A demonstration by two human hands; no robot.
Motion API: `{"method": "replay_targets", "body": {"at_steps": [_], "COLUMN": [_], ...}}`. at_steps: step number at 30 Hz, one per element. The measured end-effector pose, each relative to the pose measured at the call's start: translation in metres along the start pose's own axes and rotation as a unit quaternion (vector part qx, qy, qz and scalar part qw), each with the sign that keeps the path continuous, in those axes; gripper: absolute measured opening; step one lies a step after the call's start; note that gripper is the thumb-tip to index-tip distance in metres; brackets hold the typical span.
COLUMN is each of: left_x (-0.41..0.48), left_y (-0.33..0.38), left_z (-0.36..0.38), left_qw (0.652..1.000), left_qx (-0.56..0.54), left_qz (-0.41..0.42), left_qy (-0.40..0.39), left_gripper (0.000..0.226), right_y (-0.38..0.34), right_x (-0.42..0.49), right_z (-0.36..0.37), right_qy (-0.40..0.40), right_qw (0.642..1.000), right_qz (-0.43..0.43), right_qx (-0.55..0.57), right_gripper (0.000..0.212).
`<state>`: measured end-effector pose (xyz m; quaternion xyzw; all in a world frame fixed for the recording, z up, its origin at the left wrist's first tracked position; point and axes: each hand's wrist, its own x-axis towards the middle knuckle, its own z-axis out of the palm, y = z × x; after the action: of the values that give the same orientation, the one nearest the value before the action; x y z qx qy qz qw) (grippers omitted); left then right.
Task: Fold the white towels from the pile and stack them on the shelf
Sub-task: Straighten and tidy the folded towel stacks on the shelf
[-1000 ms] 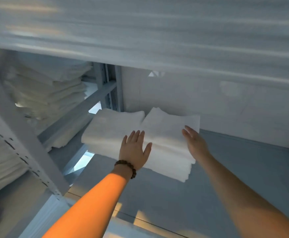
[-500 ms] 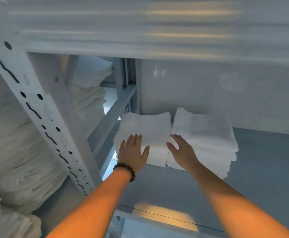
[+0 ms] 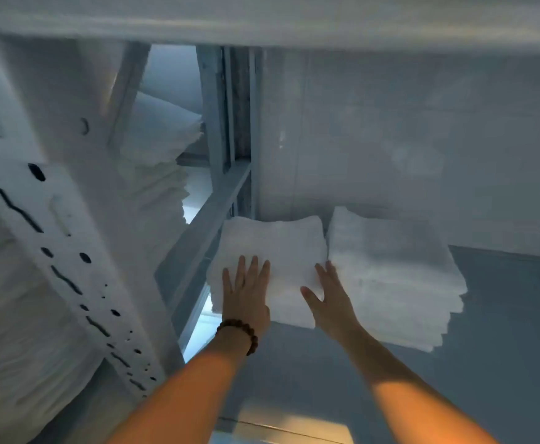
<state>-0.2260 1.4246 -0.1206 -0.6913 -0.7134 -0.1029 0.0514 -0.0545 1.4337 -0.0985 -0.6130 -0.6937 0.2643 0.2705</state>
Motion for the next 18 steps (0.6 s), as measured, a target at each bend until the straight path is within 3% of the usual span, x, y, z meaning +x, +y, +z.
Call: {"method": "replay_targets", "body": {"at_steps": [5,11,15,18], "left_x": [0.017,0.039,0.068,0.067], "left_y": [-0.007,-0.023,-0.028,-0.032], "left_z": [0.029,0.033,0.020,0.039], "left_qw": [0.999,0.995,0.981,0.985], "left_qx": [0.013,0.044,0.024,0.026], "left_qz": [-0.008,-0.011,-0.083,-0.115], "left_qy": [0.041,0.093,0.175,0.127], "left_gripper": [0.087,0.068,0.073,0.073], "right_y": [0.019,0.025,0.019,0.026], "right_x": [0.000,-0.001,0.003,0.003], "right_z": [0.026,0.046,0.058,0.069], "right_qy": [0.039,0.107,0.140,0.110], "right_qw": [0.997,0.991,0.984,0.981], "right_qz": [-0.061,-0.083,-0.109,-0.140], "right_qx": [-0.031,-0.010,-0.002,-0.077], "right_gripper": [0.064,0.065,0.066,0.070]}}
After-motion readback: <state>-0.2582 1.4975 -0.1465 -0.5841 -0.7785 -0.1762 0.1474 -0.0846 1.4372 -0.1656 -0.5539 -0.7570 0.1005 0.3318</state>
